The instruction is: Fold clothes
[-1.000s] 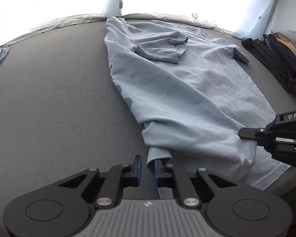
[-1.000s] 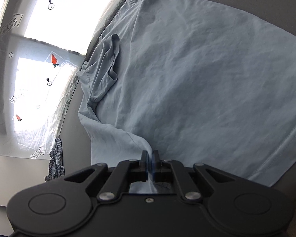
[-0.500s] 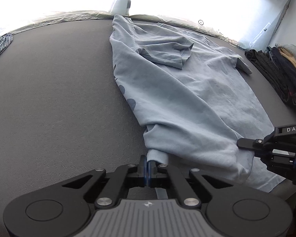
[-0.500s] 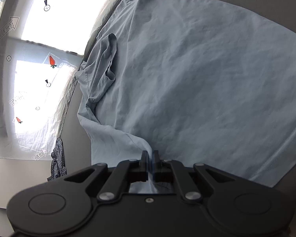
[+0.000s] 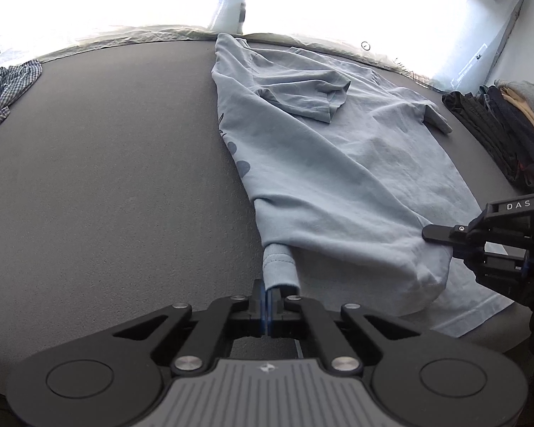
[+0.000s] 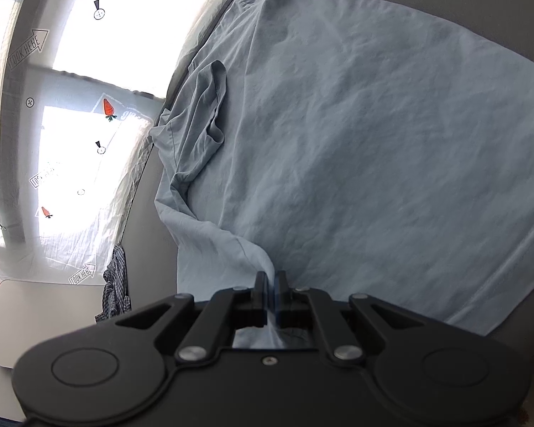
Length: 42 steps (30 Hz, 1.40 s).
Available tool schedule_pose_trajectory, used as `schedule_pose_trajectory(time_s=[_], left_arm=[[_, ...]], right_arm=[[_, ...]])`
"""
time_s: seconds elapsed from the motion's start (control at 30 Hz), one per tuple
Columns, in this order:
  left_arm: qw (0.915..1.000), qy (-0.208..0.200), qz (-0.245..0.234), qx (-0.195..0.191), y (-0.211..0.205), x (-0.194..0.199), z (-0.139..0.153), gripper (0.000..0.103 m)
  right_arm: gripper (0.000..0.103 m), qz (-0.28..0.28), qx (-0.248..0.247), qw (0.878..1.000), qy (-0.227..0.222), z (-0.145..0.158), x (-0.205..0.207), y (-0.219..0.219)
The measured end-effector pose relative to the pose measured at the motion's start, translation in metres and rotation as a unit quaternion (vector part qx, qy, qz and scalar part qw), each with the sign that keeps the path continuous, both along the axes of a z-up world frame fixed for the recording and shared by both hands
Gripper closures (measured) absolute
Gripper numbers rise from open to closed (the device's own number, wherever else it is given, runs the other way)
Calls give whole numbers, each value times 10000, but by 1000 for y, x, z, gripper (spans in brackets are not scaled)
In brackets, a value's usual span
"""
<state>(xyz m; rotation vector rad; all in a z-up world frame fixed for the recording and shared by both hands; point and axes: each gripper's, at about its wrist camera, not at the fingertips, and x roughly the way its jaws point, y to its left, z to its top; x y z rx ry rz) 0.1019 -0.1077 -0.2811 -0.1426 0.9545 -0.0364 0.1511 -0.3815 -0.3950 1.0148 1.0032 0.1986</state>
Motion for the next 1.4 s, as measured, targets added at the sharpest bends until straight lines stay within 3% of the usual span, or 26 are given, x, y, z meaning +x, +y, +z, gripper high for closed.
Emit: schedule_pose_trajectory(time_s=[0.47,0.6,0.67,0.77,0.8,0.93,1.07,1.17,1.37,1.4], left_arm=[[9998,114,-100,-116,-9,-51,-4,102],[9986,445,-117,-279,-7,-51,-14,102],[9973,682,-48,-274,-4,-50,-23,103],[9966,695,9,-433,6,-54,-21,101],[9965,681,21,-484,9,-54,-19,100],[9970,378,-17,-681,17,-47,-8,76],[9962,116,-61,-865,25,-39,2,67],[9953,413,-115,-867,19,-19,-14,62],[9878,710,-370,-1336,14,-12,-30,66],[9863,733,-408,-1421,14,-12,-32,84]], right_arm=[[99,-183,499,9986,-46,4,-19,-16],[99,-190,360,9990,162,-4,-20,-20],[94,-135,229,9993,263,-6,-20,-21],[82,-124,128,9993,335,-9,-22,-22],[80,-128,102,9993,332,-9,-23,-23],[76,-205,68,9993,301,-10,-28,-23],[71,-287,26,9991,297,-9,-32,-20],[66,-293,-83,9992,276,-6,-35,-17],[63,-221,-327,9988,279,-5,-38,-11],[64,-155,-330,9989,305,-6,-37,-10]])
